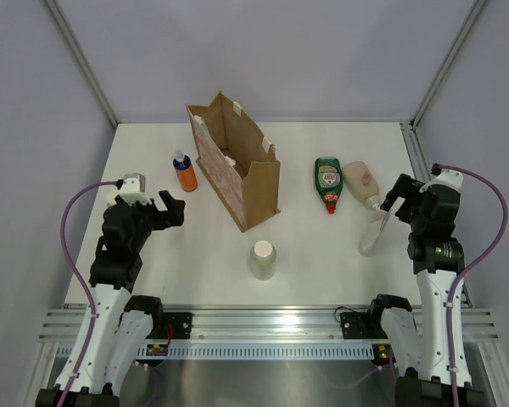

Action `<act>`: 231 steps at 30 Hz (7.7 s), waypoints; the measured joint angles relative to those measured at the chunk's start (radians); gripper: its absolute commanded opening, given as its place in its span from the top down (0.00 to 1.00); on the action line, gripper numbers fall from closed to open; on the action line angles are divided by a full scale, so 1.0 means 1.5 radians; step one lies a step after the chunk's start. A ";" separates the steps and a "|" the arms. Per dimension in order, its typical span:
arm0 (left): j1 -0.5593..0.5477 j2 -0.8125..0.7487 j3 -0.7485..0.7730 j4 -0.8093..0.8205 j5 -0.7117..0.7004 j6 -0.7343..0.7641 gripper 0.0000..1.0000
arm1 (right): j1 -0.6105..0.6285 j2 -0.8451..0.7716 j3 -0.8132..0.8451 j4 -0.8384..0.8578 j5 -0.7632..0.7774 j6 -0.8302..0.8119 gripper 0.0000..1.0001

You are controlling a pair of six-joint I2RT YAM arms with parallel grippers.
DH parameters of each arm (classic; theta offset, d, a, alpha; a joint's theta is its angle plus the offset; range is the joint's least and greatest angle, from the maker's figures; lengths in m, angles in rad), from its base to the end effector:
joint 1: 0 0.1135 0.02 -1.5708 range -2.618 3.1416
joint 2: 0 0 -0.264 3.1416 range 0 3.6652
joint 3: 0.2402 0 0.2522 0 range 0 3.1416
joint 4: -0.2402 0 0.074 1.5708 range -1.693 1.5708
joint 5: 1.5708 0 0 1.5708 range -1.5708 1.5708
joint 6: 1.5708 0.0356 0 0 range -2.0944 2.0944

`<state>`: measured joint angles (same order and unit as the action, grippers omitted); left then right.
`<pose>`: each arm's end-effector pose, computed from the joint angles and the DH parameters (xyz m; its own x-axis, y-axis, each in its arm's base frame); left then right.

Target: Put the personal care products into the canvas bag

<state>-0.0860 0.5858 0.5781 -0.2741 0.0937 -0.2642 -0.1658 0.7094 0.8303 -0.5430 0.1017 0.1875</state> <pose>0.1497 -0.0163 0.2871 -0.3132 -0.2339 -0.9204 0.0966 0.9563 -0.2759 0.1527 -0.0292 0.3297 -0.3493 0.2465 -0.9040 0.3264 0.9364 0.1292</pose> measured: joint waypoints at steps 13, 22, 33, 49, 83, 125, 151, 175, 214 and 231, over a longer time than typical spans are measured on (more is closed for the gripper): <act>-0.001 0.081 0.002 0.006 0.015 0.002 0.01 | 0.000 0.052 0.067 -0.110 -0.490 -0.359 0.00; -0.001 0.294 0.086 0.026 0.005 0.040 0.01 | -0.001 0.014 -0.023 -0.113 -0.658 -0.460 0.00; -0.001 0.583 0.225 0.180 -0.002 0.120 0.02 | -0.001 -0.031 -0.030 -0.104 -0.675 -0.482 0.00; -0.001 0.725 0.321 0.252 -0.031 0.126 0.09 | -0.001 -0.030 -0.030 -0.100 -0.673 -0.482 0.01; -0.003 0.218 0.241 -0.029 0.075 -0.142 1.00 | -0.026 -0.025 -0.030 -0.101 -0.686 -0.487 0.01; -0.197 0.846 0.775 -0.196 0.105 -0.176 0.25 | -0.026 -0.016 -0.033 -0.107 -0.692 -0.483 0.00; -0.196 0.235 0.460 -0.041 0.024 0.008 0.01 | 0.128 0.427 0.278 -0.089 -0.322 -0.208 0.01; -0.196 -0.094 0.024 -0.122 -0.003 0.053 0.01 | 0.256 0.760 0.420 -0.102 -0.110 -0.085 0.00; -0.196 -0.094 0.022 -0.122 0.001 0.048 0.01 | 0.326 1.016 0.662 -0.248 0.063 -0.261 0.27; -0.196 -0.110 0.018 -0.113 0.030 0.049 0.01 | 0.212 0.978 0.641 -0.330 -0.344 -0.337 0.63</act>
<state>-0.3801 0.4202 0.6056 -0.4442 0.1379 -0.1913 0.1524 2.1757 1.7916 -1.0378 -0.4149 -0.3183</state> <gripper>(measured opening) 0.987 0.685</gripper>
